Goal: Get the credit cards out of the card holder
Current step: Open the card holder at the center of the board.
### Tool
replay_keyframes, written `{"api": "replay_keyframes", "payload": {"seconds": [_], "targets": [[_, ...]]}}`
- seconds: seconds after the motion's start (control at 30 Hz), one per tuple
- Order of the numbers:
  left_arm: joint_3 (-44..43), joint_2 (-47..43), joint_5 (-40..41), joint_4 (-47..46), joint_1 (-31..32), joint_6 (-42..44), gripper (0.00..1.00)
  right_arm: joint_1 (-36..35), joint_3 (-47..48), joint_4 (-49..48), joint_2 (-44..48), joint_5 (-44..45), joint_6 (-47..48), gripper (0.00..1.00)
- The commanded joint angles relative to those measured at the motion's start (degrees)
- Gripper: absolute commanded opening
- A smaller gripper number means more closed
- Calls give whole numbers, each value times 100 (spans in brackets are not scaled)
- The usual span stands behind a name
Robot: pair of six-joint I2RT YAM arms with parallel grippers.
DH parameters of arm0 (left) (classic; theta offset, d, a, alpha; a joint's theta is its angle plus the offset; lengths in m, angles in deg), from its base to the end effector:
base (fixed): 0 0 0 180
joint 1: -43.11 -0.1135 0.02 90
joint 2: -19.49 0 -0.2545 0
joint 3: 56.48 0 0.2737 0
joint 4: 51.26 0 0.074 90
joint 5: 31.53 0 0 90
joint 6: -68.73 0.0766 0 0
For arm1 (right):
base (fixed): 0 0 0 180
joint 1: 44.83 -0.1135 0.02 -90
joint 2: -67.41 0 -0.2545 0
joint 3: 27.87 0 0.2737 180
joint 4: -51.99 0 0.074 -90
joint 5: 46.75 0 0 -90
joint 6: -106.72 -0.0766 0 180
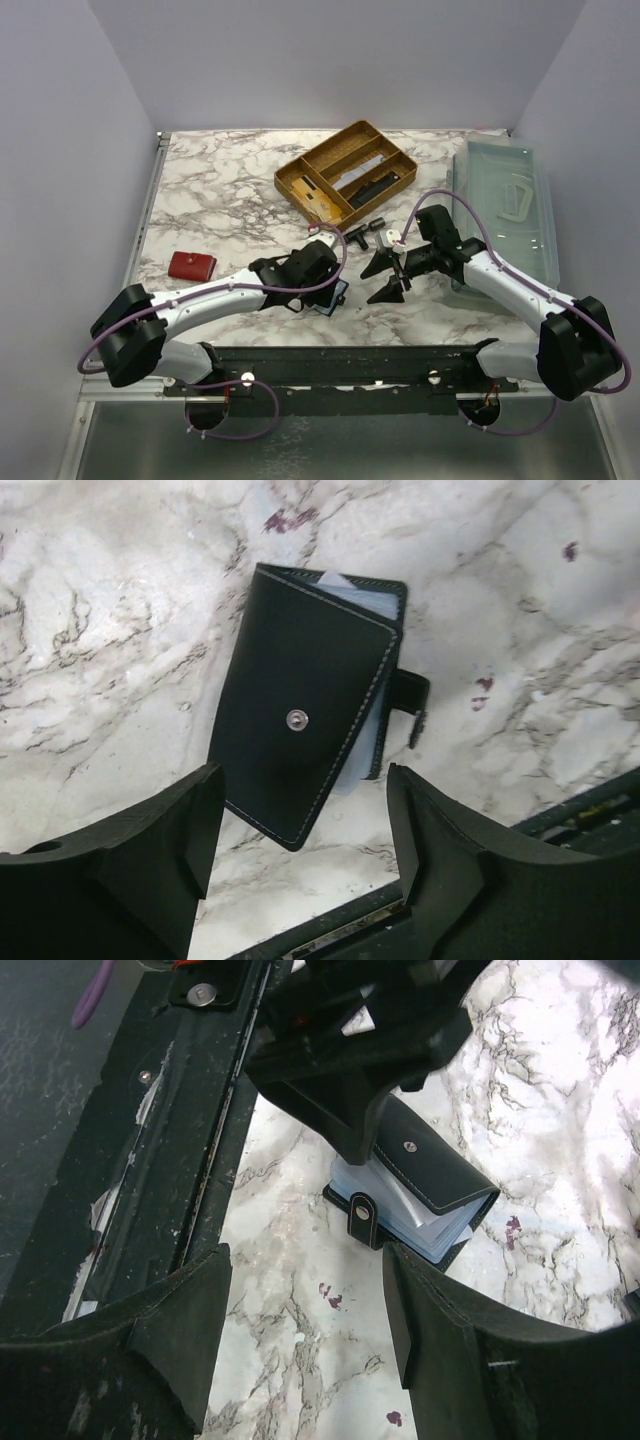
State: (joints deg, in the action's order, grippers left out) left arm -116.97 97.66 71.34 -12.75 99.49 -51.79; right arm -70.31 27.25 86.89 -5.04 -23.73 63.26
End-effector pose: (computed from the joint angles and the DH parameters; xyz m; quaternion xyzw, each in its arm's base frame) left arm 0.1866 -0.2498 0.1559 0.1810 0.9339 -0.1209 0.2835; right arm 0.2118 0.1790 0.1925 -0.6084 0.5333 0.4640 0.3608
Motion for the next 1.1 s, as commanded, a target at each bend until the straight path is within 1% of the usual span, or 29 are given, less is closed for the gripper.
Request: {"api": "replay_keyframes", "payload": {"seconds": [0.0,0.23,0.4,0.73,0.8,0.83,0.87,0.93,0.97,1.03,1.07], "targets": [[170,-446,-332,-296,22,210,72,27,-41,-14,3,-186,99,68],[115,-41,-6,-326,23,465,72,25,-44,13,-16,-167,144,68],[63,77,157,-317,31,512,72,34,-52,17,-36,-141,168,68],[176,216,369,-334,31,424,64,39,-39,33,-65,-165,178,68],[191,202,402,-343,31,433,57,34,-44,35,-67,-162,180,68],[202,179,432,-348,31,433,51,36,-43,35,-59,-160,180,68],[213,147,473,-352,31,410,40,34,-44,35,-54,-158,180,69],[250,57,537,-357,26,327,22,34,-41,43,-48,-173,180,68],[286,1,557,-371,27,266,15,34,-36,55,-44,-197,193,69],[377,-119,470,-442,-37,126,7,34,-3,102,-40,-255,189,68],[432,-177,339,-505,-98,47,1,35,8,88,-37,-284,152,68]]}}
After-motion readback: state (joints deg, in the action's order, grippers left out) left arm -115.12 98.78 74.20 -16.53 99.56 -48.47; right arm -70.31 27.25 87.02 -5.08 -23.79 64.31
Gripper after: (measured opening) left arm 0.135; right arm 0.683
